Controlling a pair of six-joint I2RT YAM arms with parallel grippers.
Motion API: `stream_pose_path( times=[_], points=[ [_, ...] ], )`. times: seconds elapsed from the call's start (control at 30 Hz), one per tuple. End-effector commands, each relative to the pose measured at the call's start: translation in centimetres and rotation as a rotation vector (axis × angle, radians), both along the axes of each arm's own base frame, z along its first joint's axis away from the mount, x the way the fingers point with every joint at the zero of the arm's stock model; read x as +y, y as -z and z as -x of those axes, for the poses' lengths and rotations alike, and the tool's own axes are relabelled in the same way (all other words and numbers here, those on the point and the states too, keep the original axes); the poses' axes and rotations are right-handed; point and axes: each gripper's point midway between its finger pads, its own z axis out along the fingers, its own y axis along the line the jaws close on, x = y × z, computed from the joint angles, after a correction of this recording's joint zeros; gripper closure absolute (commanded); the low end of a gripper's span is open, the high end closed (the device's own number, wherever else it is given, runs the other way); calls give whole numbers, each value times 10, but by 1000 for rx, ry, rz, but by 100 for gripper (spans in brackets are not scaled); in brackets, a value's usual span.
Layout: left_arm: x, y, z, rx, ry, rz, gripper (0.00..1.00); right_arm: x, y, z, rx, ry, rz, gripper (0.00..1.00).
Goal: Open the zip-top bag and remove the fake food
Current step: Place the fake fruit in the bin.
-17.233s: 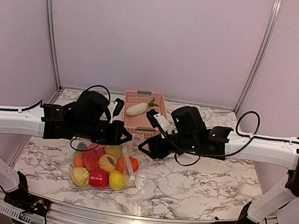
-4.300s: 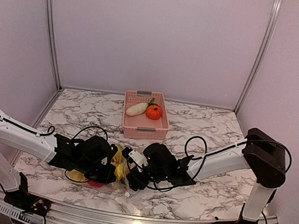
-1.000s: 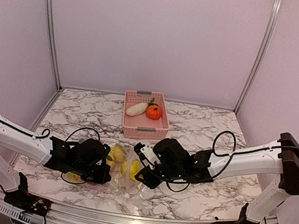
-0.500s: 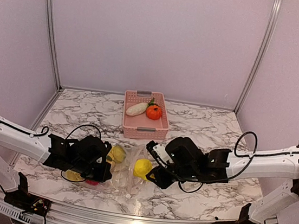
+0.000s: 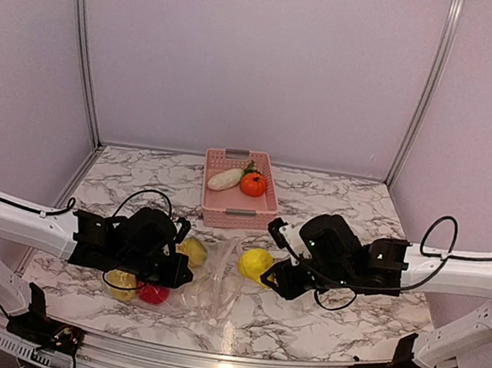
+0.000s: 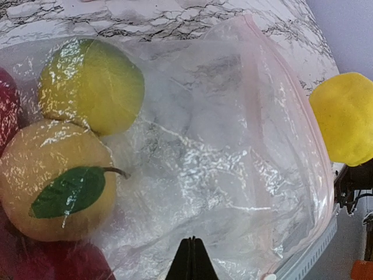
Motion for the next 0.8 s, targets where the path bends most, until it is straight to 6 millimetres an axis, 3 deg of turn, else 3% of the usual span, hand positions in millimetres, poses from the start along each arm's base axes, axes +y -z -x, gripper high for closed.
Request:
stream_pose_path(
  times=[0.0, 0.13, 0.3, 0.6, 0.77],
  points=[
    [-1, -19, -7, -38, -2, 10, 100, -10, -21, -15, 2, 57, -52, 83],
    [-2, -29, -11, -58, -12, 33, 100, -6, -47, -43, -45, 84, -104, 82],
    [2, -37, -19, -79, -29, 51, 100, 7, -70, -92, -98, 111, -141, 82],
    [23, -53, -35, -119, -85, 80, 100, 44, -68, -201, -159, 156, -176, 83],
    [37, -56, -38, -128, -121, 93, 100, 66, -46, -252, -129, 167, -173, 83]
  ],
)
